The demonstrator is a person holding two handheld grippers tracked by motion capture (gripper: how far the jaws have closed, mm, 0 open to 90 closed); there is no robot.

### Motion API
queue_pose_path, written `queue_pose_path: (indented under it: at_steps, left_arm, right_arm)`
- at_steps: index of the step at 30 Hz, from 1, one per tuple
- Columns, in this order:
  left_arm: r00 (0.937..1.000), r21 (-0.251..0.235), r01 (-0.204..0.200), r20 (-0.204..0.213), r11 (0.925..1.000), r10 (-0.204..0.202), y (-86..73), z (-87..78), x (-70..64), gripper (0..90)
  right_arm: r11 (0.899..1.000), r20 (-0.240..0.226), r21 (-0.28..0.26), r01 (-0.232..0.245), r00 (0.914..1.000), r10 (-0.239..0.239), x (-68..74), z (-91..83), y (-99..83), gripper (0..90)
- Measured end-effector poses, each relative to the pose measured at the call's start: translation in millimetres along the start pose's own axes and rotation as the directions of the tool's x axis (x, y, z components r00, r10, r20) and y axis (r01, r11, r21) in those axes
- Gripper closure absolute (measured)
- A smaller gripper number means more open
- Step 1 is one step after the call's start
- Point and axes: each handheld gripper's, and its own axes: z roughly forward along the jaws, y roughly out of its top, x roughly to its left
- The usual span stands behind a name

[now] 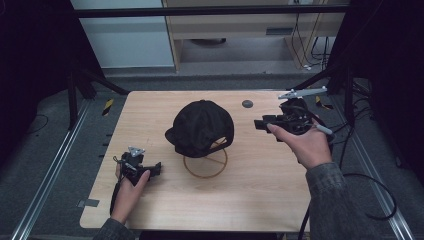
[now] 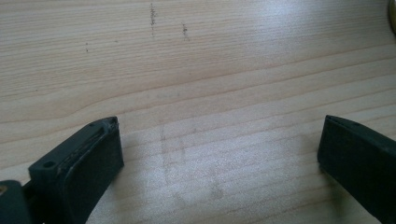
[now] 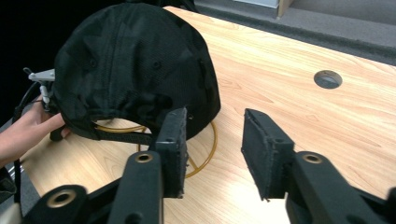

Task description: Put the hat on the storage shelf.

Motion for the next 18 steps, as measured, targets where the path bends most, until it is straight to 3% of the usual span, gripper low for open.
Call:
queue_pose_path:
  at_steps: [11, 18]
  left_arm:
    - [1.0000, 0.000, 0.000, 0.000, 1.0000, 0.000, 0.0, 0.0, 0.0, 0.0]
    - [1.0000, 0.000, 0.000, 0.000, 1.0000, 0.000, 0.0, 0.0, 0.0, 0.0]
  right_arm:
    - [0.999, 0.032, -0.025, -0.035, 0.9988, 0.036, -12.4, -10.4, -11.7, 45.5]
    - [0.997, 0.069, -0.045, -0.058, 0.9958, 0.061, -21.0, -15.1, -19.2, 31.0]
